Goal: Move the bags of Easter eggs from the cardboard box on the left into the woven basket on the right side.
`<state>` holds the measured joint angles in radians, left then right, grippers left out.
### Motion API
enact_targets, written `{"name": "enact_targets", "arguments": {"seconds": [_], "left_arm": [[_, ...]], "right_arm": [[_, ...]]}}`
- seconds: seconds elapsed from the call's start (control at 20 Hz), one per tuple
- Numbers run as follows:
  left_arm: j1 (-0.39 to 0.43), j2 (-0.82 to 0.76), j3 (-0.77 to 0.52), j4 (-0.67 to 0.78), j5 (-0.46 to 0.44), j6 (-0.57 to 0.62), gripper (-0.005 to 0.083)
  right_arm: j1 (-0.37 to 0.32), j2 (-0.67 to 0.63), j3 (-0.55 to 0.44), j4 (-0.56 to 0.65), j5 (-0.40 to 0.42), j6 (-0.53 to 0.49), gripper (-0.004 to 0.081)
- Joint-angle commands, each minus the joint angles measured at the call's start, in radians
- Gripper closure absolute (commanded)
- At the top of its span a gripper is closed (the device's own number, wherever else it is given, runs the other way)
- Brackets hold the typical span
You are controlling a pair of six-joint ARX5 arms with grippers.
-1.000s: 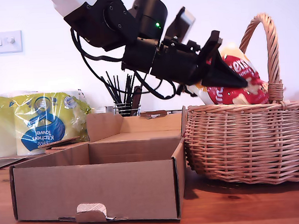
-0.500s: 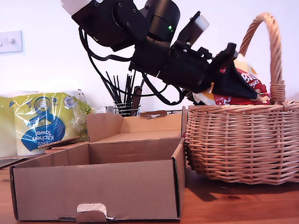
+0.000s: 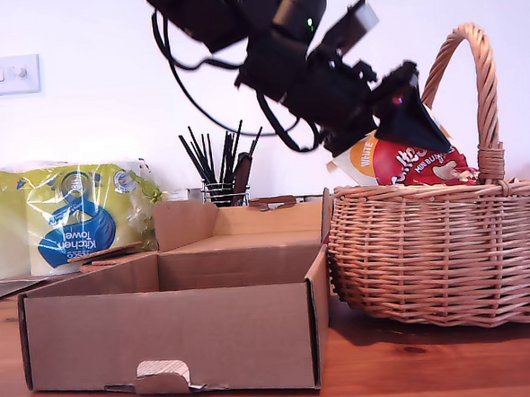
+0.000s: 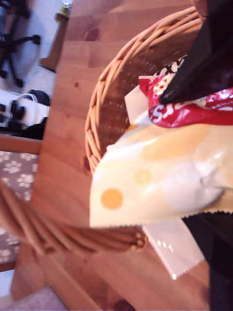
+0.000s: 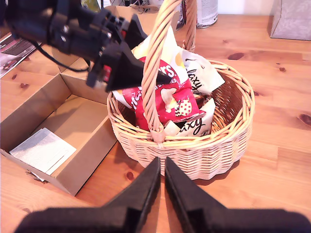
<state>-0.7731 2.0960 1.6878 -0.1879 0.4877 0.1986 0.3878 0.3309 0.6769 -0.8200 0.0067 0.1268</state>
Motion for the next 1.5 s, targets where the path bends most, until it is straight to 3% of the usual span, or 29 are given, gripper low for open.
{"name": "enact_targets", "arguments": {"seconds": [0.0, 0.35, 0.5, 0.65, 0.8, 0.95, 1.1, 1.3, 1.45], "left_arm": [[0.011, -0.022, -0.008, -0.039, 0.000, 0.020, 0.0290], [0.071, -0.123, -0.008, -0.175, -0.003, 0.044, 0.0316], [0.106, -0.168, -0.008, -0.267, -0.003, 0.044, 0.0506], [0.137, -0.204, -0.008, -0.367, -0.003, 0.047, 0.0804], [0.162, -0.237, -0.033, -0.439, -0.018, 0.060, 0.0793], [0.176, -0.326, -0.187, -0.358, -0.102, 0.055, 0.0793], [0.211, -0.475, -0.423, -0.177, -0.181, -0.010, 0.0793], [0.295, -0.735, -0.712, 0.044, -0.240, -0.084, 0.0793], [0.329, -0.945, -0.908, 0.190, -0.317, -0.124, 0.0793]], "right_arm": [[0.003, -0.002, -0.008, 0.008, -0.005, -0.001, 0.0783], [0.003, -0.002, -0.008, 0.010, 0.003, -0.019, 0.0783], [0.003, 0.005, -0.008, 0.031, 0.003, -0.030, 0.0783], [0.003, 0.031, -0.008, 0.084, 0.006, -0.030, 0.0783], [0.003, 0.095, -0.009, 0.167, 0.032, -0.038, 0.0783], [-0.006, 0.154, -0.012, 0.247, 0.042, -0.066, 0.0783], [-0.033, 0.159, -0.057, 0.383, 0.043, -0.086, 0.0783], [-0.075, 0.159, -0.140, 0.509, -0.060, -0.063, 0.0783], [-0.077, 0.159, -0.167, 0.548, -0.066, -0.045, 0.0783]]}}
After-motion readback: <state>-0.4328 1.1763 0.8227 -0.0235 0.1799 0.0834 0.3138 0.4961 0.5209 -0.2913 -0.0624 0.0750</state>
